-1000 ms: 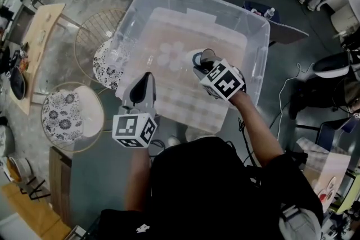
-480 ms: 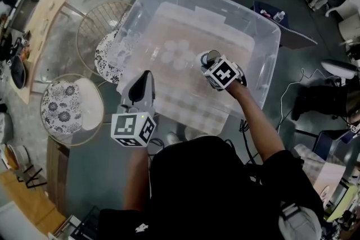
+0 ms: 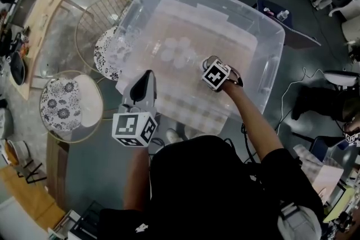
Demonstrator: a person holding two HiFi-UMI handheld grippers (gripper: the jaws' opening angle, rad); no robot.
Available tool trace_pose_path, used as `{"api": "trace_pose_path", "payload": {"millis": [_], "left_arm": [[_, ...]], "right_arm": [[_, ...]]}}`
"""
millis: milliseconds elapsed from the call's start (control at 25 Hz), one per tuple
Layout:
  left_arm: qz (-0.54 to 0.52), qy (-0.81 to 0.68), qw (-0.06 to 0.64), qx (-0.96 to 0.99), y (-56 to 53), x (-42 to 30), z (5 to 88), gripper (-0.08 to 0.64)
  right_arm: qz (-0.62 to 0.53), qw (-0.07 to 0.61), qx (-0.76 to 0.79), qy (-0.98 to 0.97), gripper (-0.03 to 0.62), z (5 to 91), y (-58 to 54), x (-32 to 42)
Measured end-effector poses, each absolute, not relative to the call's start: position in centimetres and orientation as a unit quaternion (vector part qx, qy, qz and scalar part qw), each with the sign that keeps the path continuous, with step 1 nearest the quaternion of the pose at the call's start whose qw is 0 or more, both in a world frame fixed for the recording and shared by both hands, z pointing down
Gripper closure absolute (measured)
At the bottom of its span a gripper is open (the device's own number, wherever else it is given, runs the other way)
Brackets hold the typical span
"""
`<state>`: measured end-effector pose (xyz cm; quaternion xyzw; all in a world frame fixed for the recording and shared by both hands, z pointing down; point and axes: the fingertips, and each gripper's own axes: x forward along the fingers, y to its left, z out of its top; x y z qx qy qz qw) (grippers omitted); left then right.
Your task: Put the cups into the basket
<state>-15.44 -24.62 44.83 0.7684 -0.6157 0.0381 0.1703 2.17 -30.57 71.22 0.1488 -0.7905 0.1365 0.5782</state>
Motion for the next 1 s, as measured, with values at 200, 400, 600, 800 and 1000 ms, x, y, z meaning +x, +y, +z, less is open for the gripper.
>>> {"api": "trace_pose_path", "payload": {"millis": [200,400,600,800,1000], "left_arm": [[0.042,-0.62,0.174,0.764,-24.9,-15.7,45.3,0.555],[0.044,-0.624,0.177,0.76,-25.1,-16.1,45.7,0.555],[0.048,-0.62,0.179,0.762,-25.3,-15.9,46.0,0.555],[0.05,-0.617,0.178,0.765,-25.5,-15.7,45.8,0.555],[0.048,-0.618,0.176,0.765,-25.4,-15.9,45.7,0.555]], "right_arm": [[0.098,0.606,0.113,-0.781,0.554,73.5,-30.1,2.0],[0.094,0.613,0.104,-0.778,0.552,74.7,-29.8,1.9],[0.078,0.624,0.088,-0.772,0.532,75.6,-29.5,1.9],[0.059,0.622,0.077,-0.777,0.534,75.5,-29.2,1.3],[0.055,0.625,0.071,-0.776,0.503,75.6,-28.8,1.2]]}}
